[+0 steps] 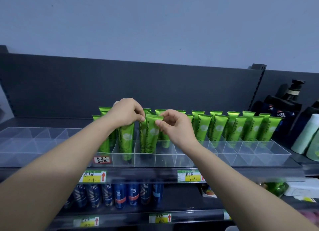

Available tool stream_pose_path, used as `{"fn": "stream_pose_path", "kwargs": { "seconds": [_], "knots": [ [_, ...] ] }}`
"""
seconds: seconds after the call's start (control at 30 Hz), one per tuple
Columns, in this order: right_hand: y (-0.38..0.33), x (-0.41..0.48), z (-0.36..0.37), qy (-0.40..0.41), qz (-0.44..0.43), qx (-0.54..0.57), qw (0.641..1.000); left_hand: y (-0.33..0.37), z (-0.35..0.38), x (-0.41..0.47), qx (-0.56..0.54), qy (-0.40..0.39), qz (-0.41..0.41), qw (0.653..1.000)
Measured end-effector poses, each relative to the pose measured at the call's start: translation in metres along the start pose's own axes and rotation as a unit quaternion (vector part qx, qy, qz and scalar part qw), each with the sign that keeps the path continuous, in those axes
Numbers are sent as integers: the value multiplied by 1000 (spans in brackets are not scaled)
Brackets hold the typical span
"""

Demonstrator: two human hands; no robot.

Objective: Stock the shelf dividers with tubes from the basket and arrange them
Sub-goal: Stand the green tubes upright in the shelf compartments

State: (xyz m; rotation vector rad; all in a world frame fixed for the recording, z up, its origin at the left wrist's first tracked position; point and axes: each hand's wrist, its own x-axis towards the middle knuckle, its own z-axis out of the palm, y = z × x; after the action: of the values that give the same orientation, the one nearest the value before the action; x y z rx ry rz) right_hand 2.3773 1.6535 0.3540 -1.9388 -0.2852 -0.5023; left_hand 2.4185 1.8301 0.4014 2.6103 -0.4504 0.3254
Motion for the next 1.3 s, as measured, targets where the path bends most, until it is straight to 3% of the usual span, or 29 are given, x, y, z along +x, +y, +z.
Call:
{"fn": "stream_pose_path", "kwargs": {
  "seconds": [0.87, 1.07, 1.3],
  "knots": [
    [19, -4, 17, -28, 6, -79, 996, 0, 4, -2, 3, 4, 10, 1000],
    [15, -11, -1, -35, 11, -90, 995, 10, 5, 0, 9, 45, 10, 999],
    [23, -27, -68, 7, -27, -227, 973, 59, 20, 0, 66, 78, 62, 993]
  ]
}}
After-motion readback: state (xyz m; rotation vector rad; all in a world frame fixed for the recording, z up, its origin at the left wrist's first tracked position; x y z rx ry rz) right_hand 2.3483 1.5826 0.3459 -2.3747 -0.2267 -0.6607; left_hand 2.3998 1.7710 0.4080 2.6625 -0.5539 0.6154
